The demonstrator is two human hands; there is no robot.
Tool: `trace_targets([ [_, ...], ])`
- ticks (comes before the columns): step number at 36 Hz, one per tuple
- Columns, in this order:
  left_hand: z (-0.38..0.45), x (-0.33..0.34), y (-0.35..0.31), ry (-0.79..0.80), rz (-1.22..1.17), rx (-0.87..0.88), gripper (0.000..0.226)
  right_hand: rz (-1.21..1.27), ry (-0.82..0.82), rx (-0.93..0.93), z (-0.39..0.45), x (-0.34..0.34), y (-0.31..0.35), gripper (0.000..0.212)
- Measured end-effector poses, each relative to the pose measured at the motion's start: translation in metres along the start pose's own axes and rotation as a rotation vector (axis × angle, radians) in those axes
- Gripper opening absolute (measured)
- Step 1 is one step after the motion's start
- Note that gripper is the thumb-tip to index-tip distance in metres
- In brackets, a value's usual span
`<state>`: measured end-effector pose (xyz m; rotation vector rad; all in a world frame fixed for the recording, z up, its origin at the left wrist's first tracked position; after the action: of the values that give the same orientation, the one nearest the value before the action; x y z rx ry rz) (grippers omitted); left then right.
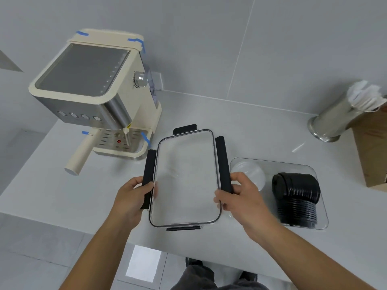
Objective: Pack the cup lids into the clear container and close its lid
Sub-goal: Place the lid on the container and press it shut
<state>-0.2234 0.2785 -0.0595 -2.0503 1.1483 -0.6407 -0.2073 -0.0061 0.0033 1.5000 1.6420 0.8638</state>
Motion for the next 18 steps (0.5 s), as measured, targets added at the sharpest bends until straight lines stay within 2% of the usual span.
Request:
trace_targets([
  [7, -0.022, 0.032, 0.002, 0.009, -0.133, 0.029, 0.009, 0.162, 0.029, -0.072, -0.005, -0.033, 0.03, 0.034],
  [12, -0.038, 0.061, 0.001, 0.023, -0.183, 0.053, 0.009, 0.277, 0.041, -0.078, -0.007, -0.061, 0.036, 0.021],
  [18, -0.057, 0.101, 0.005, 0.117, -0.168, 0.059, 0.018, 0.342, 0.047, -0.068, -0.002, -0.104, 0.036, 0.018],
])
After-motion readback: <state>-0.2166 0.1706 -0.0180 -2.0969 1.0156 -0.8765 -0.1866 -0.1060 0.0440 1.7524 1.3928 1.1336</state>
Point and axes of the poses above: each hand's wrist, its own z-axis towards the middle knuckle, its own x-axis out of the palm, y = z × x, the point moved 10 cm from there along z, towards the middle knuckle, and after that the axes turned 3 degrees about -z, right-handed, at the moved point
